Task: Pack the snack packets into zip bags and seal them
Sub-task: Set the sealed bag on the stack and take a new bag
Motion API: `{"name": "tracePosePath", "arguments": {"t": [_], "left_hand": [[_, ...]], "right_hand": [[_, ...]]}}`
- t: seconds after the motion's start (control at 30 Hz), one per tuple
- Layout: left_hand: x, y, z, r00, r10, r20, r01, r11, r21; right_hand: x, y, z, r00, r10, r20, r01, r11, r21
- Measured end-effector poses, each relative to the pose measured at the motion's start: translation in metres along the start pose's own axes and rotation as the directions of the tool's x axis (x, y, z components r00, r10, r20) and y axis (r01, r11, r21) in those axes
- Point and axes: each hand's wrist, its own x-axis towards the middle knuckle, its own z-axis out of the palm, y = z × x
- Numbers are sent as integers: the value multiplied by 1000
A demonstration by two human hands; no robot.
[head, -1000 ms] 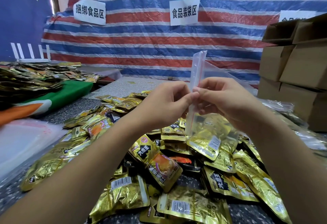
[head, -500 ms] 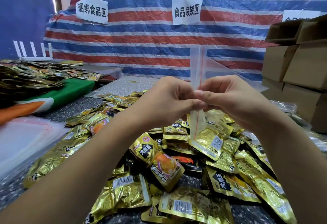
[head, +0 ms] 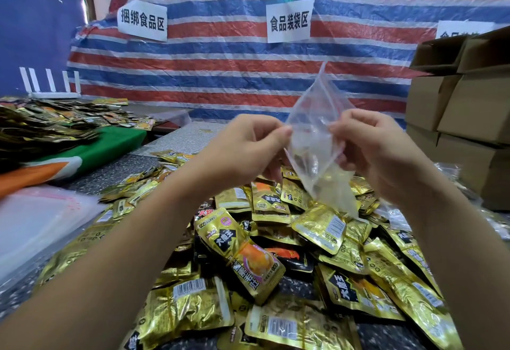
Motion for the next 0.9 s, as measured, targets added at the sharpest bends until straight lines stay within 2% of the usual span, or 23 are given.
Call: {"name": "tracePosePath", "arguments": {"t": [0.1,0.17,0.27,0.33,0.4,0.5,0.63,0.73,0.8,0.9], "left_hand": [[5,-6,-10,973,-141,-184,153,987,51],[7,-10,-13,955,-174,-240,210,968,135],[4,-12,-10,966,-70,-248,143,946,291],[1,-10,-5,974,74,-216,21,912,409],[-1,-5,-1,977,150,-151,-51,854,518],[-3,3,4,990,133,-44,-74,762,644],[-13,15,10,982,159,99,-184,704,686],[-17,18,15,983,108,148,-182,626,758],[-17,16,18,983,102,155,-184,636,749],[-14,12,18,991,62,119,-128,706,696]], "right_hand": [[5,5,-6,957,-89,-275,25,973,-230],[7,8,-6,935,-123,-332,30,962,-271],[7,11,0,929,-133,-346,16,947,-320],[6,12,6,932,-131,-337,8,939,-343],[6,13,11,938,-122,-325,-3,934,-356],[6,15,15,935,-111,-336,-15,936,-351],[6,19,20,929,-95,-358,-25,948,-317],[6,22,18,924,-78,-375,-41,953,-299],[7,22,16,924,-38,-380,-65,965,-255],[7,22,16,921,23,-389,-98,980,-174]]}}
